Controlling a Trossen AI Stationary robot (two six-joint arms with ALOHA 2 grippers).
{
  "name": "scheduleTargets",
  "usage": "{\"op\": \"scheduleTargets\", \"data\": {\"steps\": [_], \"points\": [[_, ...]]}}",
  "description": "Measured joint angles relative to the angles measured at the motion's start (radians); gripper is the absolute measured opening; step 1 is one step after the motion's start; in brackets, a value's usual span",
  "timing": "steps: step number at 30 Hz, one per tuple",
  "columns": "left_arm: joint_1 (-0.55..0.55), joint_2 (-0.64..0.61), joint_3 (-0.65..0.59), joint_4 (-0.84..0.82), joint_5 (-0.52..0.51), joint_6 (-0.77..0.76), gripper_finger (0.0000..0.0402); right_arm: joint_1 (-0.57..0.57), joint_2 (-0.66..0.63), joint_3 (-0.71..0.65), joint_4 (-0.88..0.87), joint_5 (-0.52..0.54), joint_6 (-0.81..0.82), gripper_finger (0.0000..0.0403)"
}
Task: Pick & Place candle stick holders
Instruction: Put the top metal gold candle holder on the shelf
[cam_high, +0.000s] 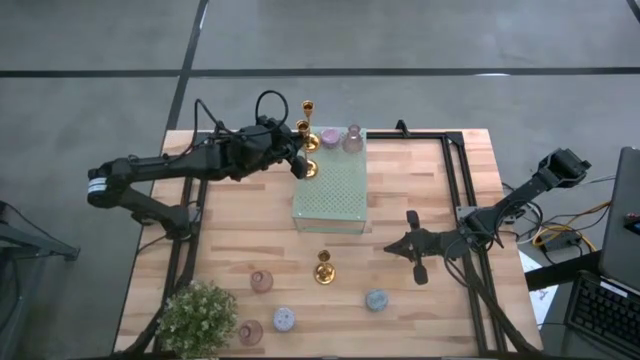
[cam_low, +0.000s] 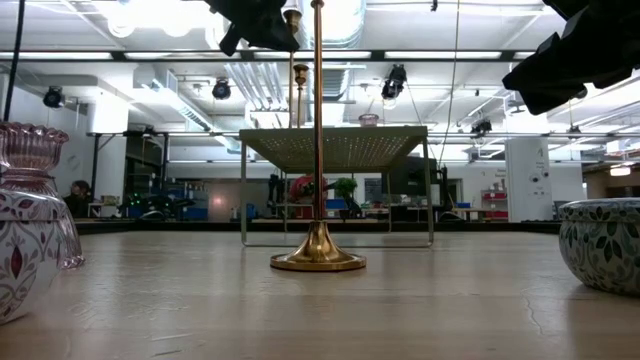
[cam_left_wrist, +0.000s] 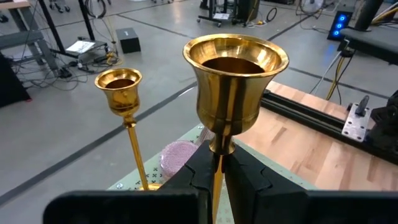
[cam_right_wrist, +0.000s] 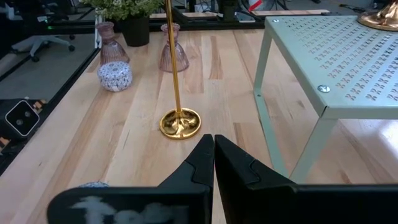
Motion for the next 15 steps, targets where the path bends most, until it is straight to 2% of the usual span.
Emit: {"op": "scheduleTargets", "data": {"steps": [15], "points": [[0.006, 0.026, 0.001, 0.009, 0.0, 0.003, 0.003, -0.001, 0.0, 0.0, 0.0, 0.0, 0.001, 0.0008]]}}
